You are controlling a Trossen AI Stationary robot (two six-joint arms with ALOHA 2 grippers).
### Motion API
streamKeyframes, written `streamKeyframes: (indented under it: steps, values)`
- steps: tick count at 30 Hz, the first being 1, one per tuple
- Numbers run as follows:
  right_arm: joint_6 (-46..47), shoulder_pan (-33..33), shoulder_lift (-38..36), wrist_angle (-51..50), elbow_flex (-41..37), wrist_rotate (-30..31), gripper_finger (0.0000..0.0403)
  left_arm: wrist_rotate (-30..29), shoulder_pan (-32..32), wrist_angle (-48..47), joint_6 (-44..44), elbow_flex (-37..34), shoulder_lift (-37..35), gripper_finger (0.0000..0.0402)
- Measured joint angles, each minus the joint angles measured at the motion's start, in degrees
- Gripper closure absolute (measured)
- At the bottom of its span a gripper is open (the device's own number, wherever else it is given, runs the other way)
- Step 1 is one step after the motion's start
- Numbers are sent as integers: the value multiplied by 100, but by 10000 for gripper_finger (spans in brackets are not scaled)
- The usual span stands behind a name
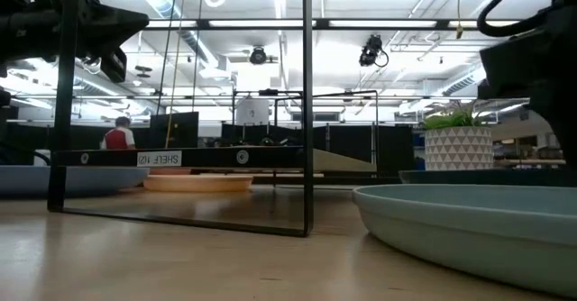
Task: Place and stack plates onto a shelf
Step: Put the dark green plate on the shelf
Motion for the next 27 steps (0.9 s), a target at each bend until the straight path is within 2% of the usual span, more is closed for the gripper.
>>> streamKeyframes:
  steps: [7, 12, 17, 22, 27]
  values:
    - [-95, -12, -34, -841, 643, 122, 387, 3, 0, 28, -277, 0, -1, 383]
    - [-280, -14, -38, -1315, 1073, 314, 389, 172, 0, 375, -411, 0, -4, 383]
    - [-377, -12, -40, -1955, 1528, 765, 389, 186, -2, 436, -411, 0, -4, 383]
    - [-1181, -134, -42, -1840, 1749, 1281, 389, 174, -2, 438, -414, 0, -4, 383]
    - [-2113, -510, -42, -1424, 1759, 1458, 388, 128, -2, 436, -414, 0, -1, 383]
